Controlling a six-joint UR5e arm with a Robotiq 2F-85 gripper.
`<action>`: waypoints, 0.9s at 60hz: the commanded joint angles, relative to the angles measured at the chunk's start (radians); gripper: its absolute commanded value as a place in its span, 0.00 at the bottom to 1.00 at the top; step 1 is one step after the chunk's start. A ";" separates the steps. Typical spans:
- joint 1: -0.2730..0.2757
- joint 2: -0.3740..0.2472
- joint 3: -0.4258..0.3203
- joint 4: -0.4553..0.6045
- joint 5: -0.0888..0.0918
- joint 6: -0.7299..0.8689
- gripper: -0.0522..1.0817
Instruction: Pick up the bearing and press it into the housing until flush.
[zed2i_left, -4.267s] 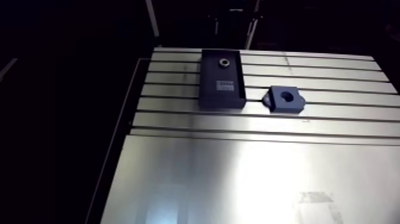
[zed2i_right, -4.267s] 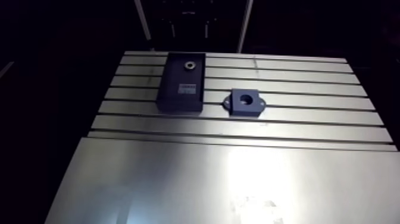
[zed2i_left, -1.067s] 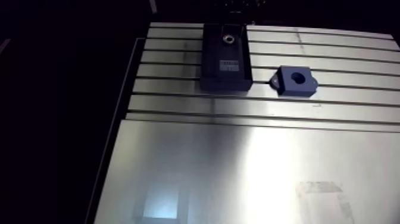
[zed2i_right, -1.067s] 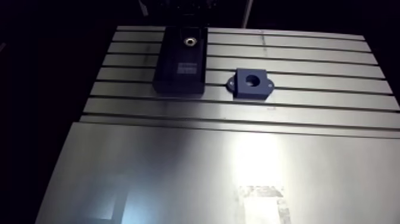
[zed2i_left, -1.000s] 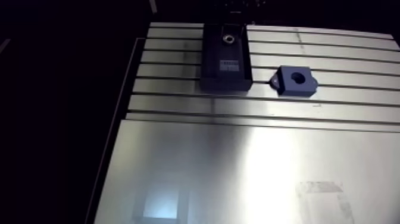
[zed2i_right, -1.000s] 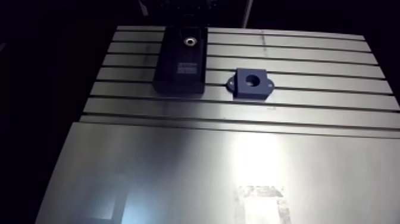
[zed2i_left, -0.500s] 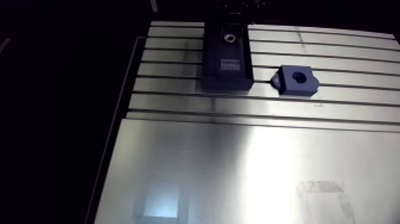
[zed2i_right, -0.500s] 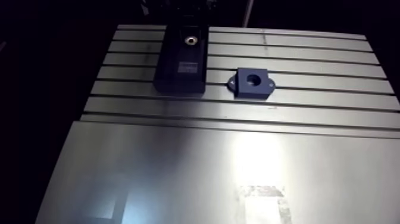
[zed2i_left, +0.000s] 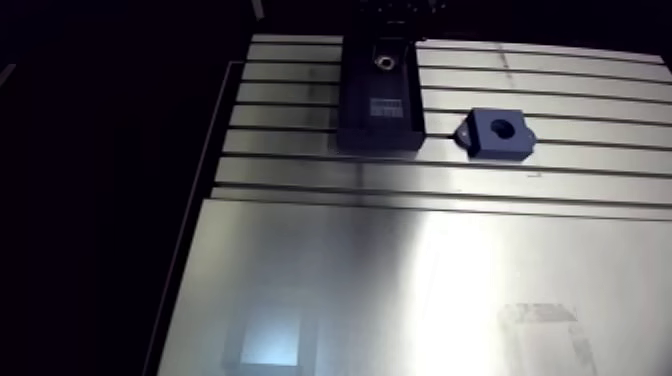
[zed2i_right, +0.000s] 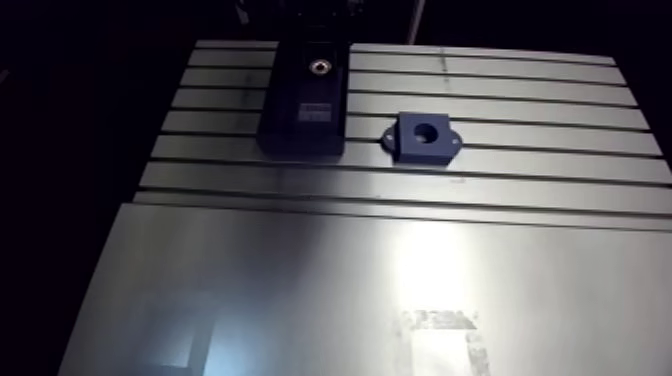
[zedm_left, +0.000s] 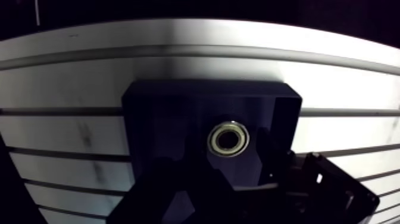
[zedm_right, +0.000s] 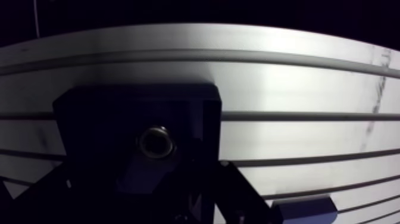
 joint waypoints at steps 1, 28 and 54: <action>0.001 0.000 0.000 0.000 0.000 0.000 0.44; 0.002 0.002 0.002 0.001 0.000 0.000 0.46; 0.002 0.002 0.002 0.001 0.000 0.000 0.48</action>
